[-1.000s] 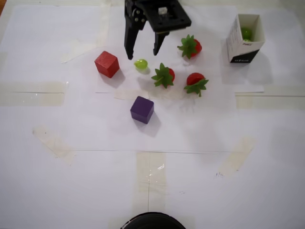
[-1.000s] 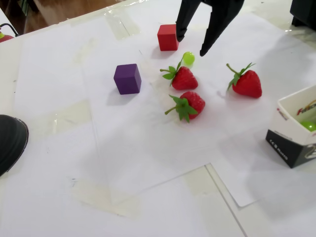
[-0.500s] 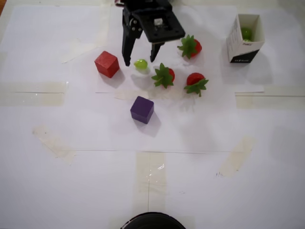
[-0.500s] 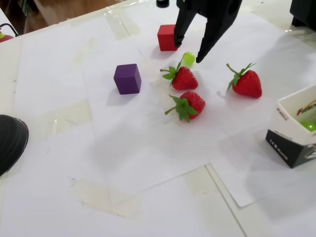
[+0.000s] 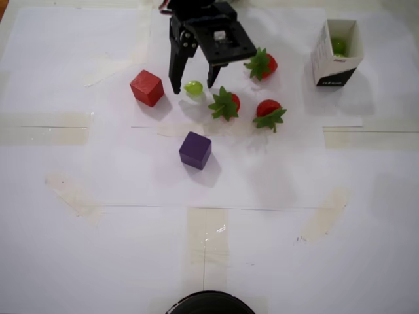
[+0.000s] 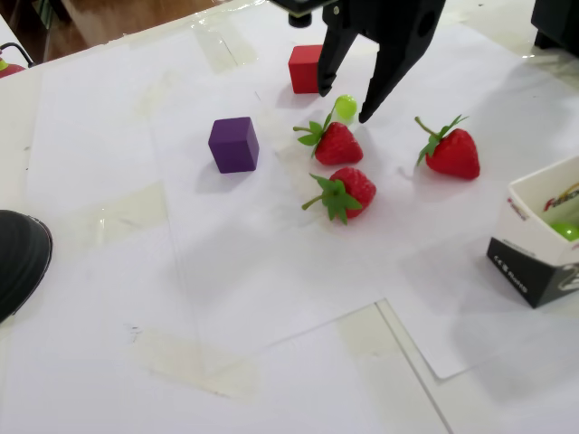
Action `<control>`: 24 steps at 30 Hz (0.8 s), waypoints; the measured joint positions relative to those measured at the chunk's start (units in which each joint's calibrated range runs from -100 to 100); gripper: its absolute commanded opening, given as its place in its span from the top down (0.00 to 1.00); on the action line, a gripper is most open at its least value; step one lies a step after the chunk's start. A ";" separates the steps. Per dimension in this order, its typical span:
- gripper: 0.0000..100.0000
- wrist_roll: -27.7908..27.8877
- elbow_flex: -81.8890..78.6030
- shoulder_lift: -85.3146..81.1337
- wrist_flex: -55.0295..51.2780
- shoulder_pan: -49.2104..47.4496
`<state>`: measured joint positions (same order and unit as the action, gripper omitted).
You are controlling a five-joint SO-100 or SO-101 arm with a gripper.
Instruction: Pick up the grapes and place them in the box.
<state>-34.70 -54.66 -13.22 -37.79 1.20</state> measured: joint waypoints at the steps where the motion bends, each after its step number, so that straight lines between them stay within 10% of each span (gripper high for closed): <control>1: 0.80 0.00 0.00 0.09 0.00 0.00; 24: 0.87 -0.24 0.00 1.00 0.47 -0.07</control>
<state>-34.95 -54.66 -12.22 -37.31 1.12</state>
